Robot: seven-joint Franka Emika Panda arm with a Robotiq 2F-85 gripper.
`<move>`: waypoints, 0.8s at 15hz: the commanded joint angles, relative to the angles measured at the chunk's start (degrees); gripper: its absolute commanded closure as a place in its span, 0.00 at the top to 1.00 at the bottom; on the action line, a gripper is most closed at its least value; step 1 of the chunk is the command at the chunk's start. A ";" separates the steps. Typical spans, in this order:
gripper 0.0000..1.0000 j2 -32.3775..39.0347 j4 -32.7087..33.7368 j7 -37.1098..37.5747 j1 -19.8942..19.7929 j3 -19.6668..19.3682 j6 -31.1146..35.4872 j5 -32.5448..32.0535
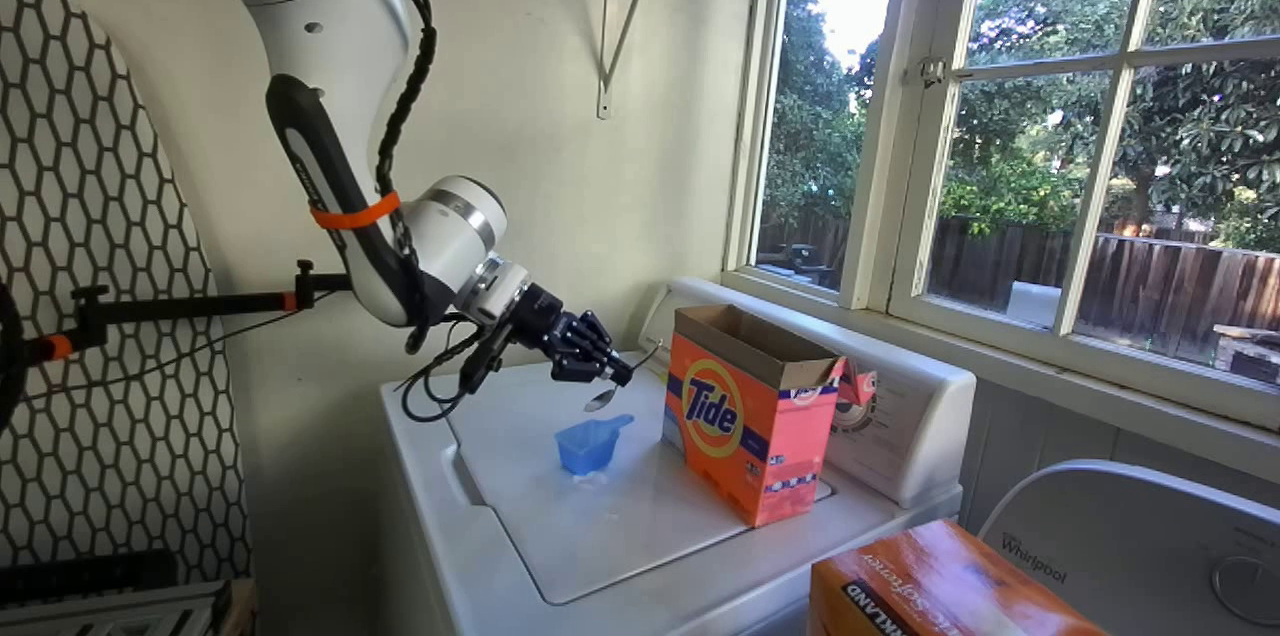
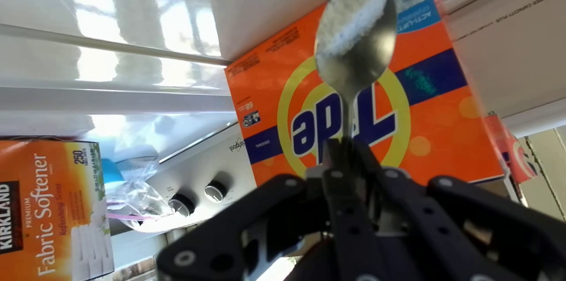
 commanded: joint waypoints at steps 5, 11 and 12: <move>0.02 0.68 0.44 2.28 0.72 0.72 -3.11 -1.96; 0.02 0.78 0.57 2.22 0.89 0.89 -4.17 -1.91; 0.02 0.79 0.59 2.29 0.90 0.92 -4.35 -1.93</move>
